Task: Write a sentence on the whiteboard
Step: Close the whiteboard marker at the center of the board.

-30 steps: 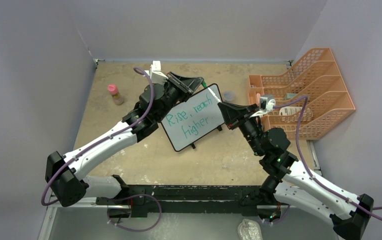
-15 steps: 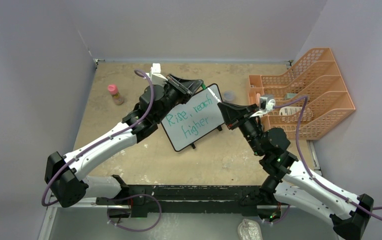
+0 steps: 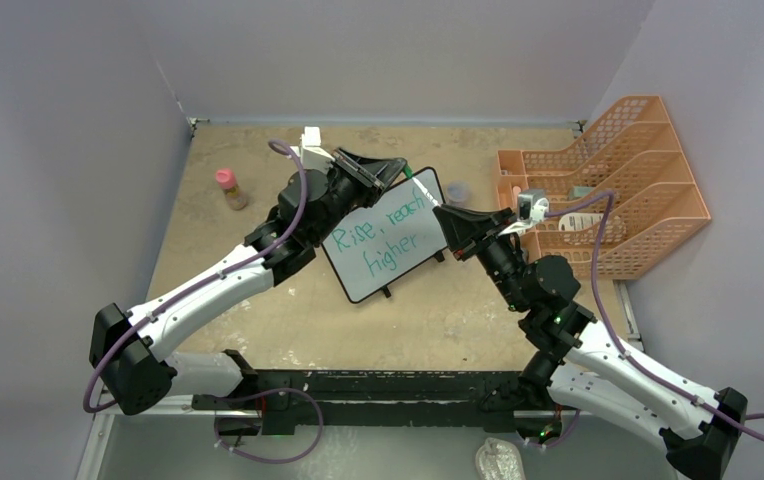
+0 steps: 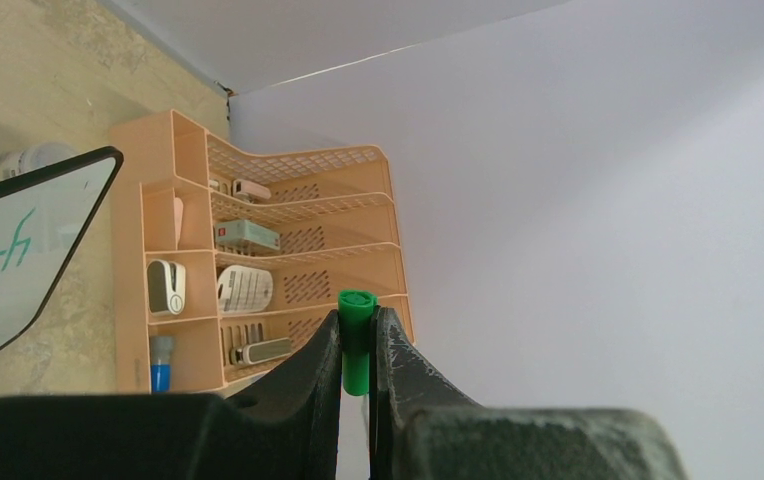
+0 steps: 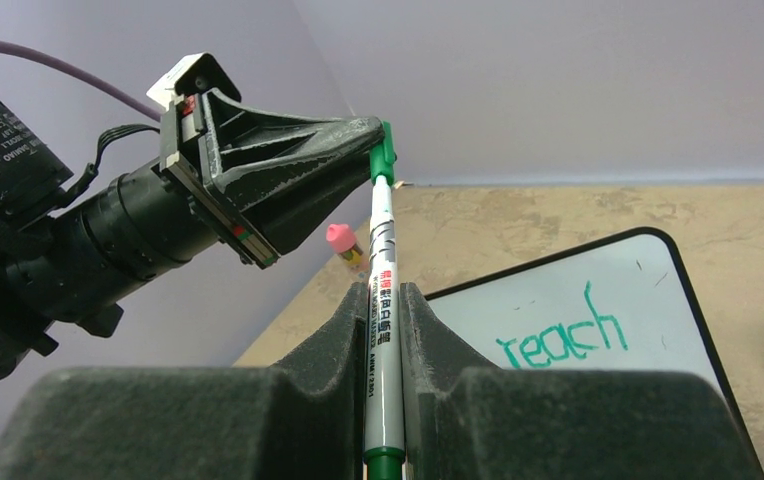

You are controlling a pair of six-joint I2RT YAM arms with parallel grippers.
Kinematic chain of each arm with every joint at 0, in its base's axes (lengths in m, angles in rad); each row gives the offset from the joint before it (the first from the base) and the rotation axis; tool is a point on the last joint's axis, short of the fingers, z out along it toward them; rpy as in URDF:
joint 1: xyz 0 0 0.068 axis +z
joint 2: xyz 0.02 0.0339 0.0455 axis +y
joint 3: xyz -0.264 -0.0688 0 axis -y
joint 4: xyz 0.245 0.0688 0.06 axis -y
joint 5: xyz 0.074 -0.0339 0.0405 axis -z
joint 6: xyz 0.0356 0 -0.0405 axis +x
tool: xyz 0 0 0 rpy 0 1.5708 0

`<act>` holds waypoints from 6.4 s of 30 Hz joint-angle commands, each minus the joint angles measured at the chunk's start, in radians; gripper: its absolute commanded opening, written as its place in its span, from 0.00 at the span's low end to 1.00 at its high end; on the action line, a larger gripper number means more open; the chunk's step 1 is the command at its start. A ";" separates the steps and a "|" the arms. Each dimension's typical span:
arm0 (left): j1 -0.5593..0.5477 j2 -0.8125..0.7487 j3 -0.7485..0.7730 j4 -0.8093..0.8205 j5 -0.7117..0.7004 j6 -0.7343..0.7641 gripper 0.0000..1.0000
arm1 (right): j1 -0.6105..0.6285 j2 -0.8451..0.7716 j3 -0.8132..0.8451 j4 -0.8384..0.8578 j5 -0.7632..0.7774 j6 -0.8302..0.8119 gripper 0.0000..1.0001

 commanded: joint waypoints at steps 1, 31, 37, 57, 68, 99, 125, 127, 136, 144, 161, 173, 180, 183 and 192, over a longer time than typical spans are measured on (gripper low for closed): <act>0.009 -0.025 -0.004 0.070 0.017 -0.013 0.00 | -0.004 0.006 0.006 0.016 0.017 -0.015 0.00; 0.015 0.026 0.029 0.153 0.154 0.022 0.00 | -0.004 0.055 0.010 0.202 0.109 -0.036 0.00; 0.010 0.044 0.079 0.177 0.199 0.075 0.00 | -0.004 0.088 -0.014 0.352 0.138 -0.040 0.00; 0.006 0.013 0.030 0.360 0.354 0.176 0.00 | -0.004 0.251 0.002 0.706 0.192 0.043 0.00; 0.016 -0.031 -0.003 0.393 0.325 0.291 0.36 | -0.004 0.291 0.021 0.741 0.222 0.048 0.00; 0.298 0.186 0.217 0.513 0.918 0.149 0.54 | -0.005 0.214 0.034 0.615 0.061 0.133 0.00; 0.230 0.174 0.194 0.485 0.786 0.121 0.00 | -0.005 0.250 0.046 0.630 0.004 0.161 0.00; 0.225 0.162 0.175 0.502 0.772 0.097 0.00 | -0.004 0.250 0.048 0.639 0.006 0.162 0.00; 0.113 0.096 0.108 0.520 0.684 0.121 0.00 | -0.005 0.280 0.086 0.694 -0.001 0.143 0.00; 0.051 0.060 0.071 0.521 0.707 0.183 0.00 | -0.006 0.296 0.130 0.699 -0.021 0.132 0.00; -0.013 0.057 0.029 0.547 0.910 0.366 0.00 | -0.010 0.313 0.208 0.622 -0.021 0.204 0.00; -0.041 -0.038 -0.096 0.334 0.685 0.330 0.00 | -0.015 0.352 0.200 0.661 -0.095 -0.001 0.00; -0.089 -0.035 -0.139 0.398 0.624 0.285 0.00 | -0.015 0.395 0.202 0.668 -0.085 -0.035 0.00; -0.091 -0.014 -0.154 0.540 0.713 0.326 0.00 | -0.015 0.411 0.228 0.623 -0.088 0.057 0.00; -0.002 -0.119 -0.159 0.410 0.585 0.479 0.00 | -0.016 0.398 0.192 0.497 -0.039 0.220 0.00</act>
